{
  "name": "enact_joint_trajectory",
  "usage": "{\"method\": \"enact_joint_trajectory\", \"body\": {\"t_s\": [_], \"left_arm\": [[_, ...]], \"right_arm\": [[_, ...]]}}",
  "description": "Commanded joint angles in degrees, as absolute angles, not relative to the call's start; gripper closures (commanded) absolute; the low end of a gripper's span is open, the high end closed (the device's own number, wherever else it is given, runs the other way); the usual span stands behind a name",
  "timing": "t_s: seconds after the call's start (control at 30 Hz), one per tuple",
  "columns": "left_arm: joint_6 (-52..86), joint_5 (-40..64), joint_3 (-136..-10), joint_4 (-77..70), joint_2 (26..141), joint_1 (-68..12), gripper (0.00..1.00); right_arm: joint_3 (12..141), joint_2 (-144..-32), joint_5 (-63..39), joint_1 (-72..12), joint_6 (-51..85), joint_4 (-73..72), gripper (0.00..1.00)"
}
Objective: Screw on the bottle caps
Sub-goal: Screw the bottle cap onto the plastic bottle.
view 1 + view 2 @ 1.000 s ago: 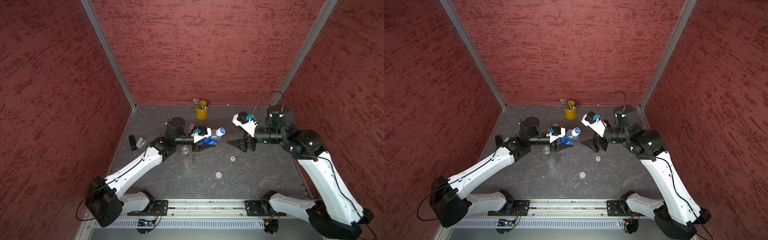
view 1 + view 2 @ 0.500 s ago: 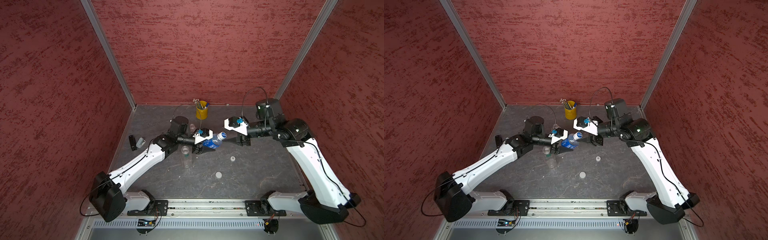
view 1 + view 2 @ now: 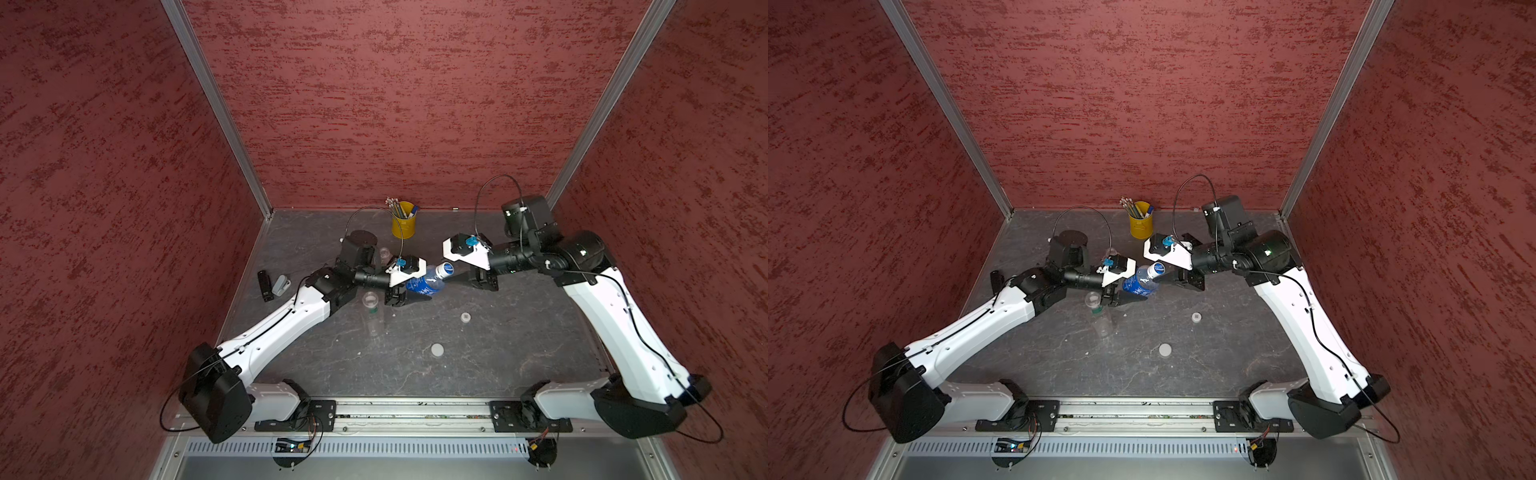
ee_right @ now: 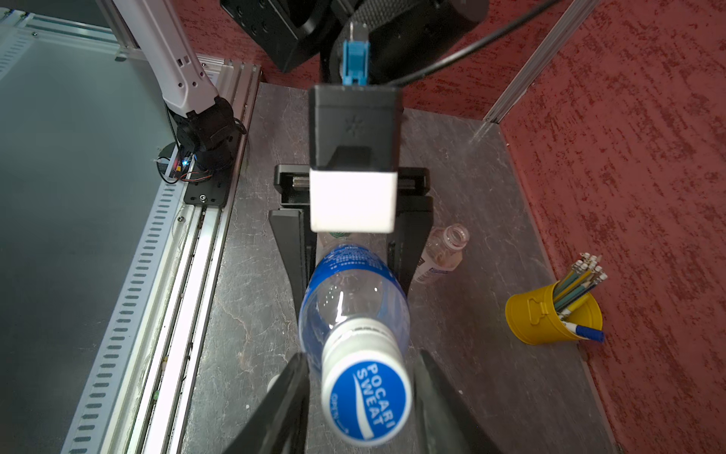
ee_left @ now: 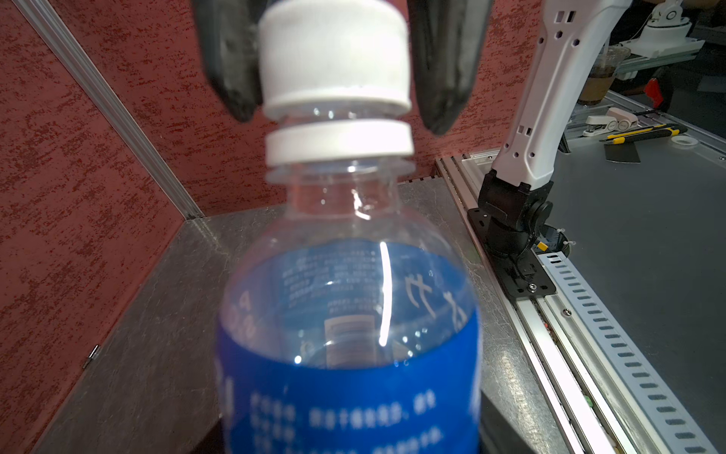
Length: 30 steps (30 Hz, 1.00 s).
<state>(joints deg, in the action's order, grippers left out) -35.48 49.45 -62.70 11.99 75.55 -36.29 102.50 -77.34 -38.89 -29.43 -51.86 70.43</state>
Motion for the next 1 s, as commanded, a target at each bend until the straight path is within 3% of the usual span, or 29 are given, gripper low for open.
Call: {"method": "enact_joint_trajectory", "body": {"t_s": [0.0,0.33,0.53,0.67,0.73,0.97], "left_arm": [[-36.5,50.4,-63.5,11.6,75.9,-36.3,0.43],[-37.0,46.8,-62.4,8.4,74.9,-37.3,0.44],[-40.4,30.7,-57.8,-3.2,72.2,-43.3,0.44],[-44.7,17.6,-55.5,-10.6,71.7,-49.5,0.44],[-47.0,11.3,-54.1,-15.5,71.9,-53.0,0.44],[-55.8,1.4,-51.5,-26.3,75.7,-60.9,0.44]], "right_arm": [[104.1,-77.4,-41.2,-29.5,-51.2,71.9,0.55],[103.5,-78.6,-38.1,-29.4,-41.7,70.5,0.77],[99.7,-78.2,-26.8,-29.4,-16.5,65.0,0.86],[96.7,-76.2,-17.3,-29.4,5.2,61.2,0.87],[94.9,-74.0,-12.0,-29.4,20.8,60.0,0.8],[78.3,-60.5,-7.9,-29.4,60.1,45.2,0.82]]}}
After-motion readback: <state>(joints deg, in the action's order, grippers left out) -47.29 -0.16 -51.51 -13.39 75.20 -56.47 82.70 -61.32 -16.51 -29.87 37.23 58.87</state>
